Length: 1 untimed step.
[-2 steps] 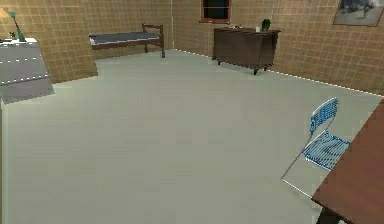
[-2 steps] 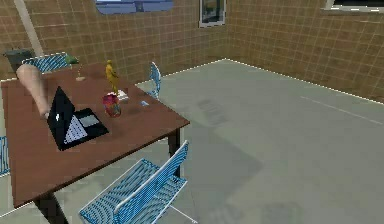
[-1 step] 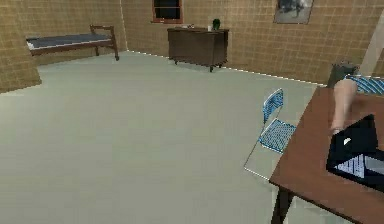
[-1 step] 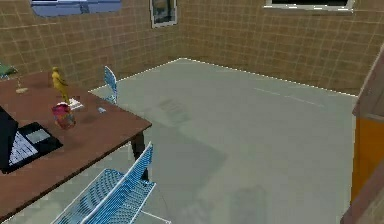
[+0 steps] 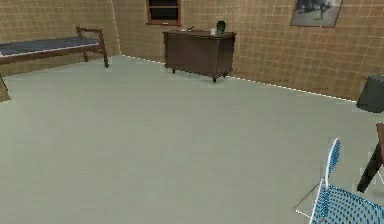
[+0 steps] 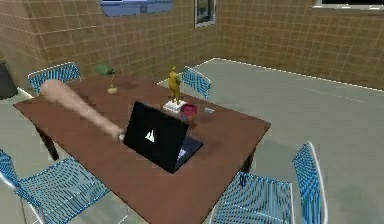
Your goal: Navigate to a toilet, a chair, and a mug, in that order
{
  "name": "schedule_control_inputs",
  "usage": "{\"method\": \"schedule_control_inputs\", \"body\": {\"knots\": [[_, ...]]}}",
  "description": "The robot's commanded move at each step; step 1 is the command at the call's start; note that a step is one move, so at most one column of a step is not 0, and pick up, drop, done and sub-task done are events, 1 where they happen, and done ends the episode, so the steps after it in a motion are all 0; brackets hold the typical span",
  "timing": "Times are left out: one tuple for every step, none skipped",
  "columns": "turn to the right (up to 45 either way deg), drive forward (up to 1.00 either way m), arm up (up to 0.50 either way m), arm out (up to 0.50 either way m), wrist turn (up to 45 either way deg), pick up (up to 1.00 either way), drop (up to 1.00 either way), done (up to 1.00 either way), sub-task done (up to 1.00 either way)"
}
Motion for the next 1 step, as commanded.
{"method": "schedule_control_inputs", "body": {"knots": [[6.0,0.00,0.00,0.00,0.0,0.00,0.00,0.00,0.00]]}}
